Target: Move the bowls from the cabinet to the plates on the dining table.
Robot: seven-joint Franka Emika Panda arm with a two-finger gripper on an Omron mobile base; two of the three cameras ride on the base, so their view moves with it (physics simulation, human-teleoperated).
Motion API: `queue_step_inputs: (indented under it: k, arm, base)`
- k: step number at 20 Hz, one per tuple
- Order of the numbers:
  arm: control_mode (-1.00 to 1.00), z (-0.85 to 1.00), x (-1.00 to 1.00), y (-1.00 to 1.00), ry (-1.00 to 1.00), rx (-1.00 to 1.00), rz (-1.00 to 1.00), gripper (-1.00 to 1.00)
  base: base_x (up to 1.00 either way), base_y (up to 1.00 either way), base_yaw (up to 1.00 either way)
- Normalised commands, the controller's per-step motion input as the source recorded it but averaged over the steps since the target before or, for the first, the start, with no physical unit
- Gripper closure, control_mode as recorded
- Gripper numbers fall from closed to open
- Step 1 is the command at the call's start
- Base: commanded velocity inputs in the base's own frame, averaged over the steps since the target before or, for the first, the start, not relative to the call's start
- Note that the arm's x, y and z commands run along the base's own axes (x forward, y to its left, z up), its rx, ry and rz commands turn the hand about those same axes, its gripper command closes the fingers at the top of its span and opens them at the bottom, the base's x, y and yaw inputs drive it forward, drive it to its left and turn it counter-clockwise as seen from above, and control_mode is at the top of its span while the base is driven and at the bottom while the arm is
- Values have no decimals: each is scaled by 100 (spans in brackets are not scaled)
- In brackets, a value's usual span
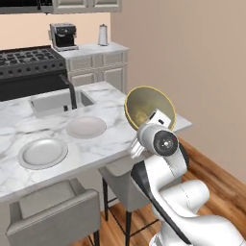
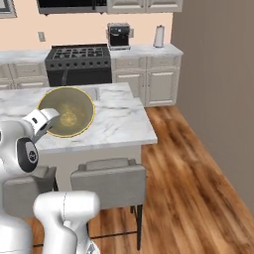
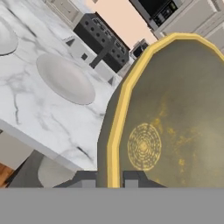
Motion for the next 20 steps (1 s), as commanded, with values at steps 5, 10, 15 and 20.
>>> queue_step_inputs:
  k: [5,10,15,20]
  arm:
    - [100,0,0,0,0,0,0,100]
    - [100,0,0,0,0,0,0,100]
    - [100,0,0,0,0,0,0,100]
    - [100,0,0,0,0,0,0,100]
  base:
    - [40,0,4]
    - [37,0,4]
    - [20,0,3]
    - [15,0,1]
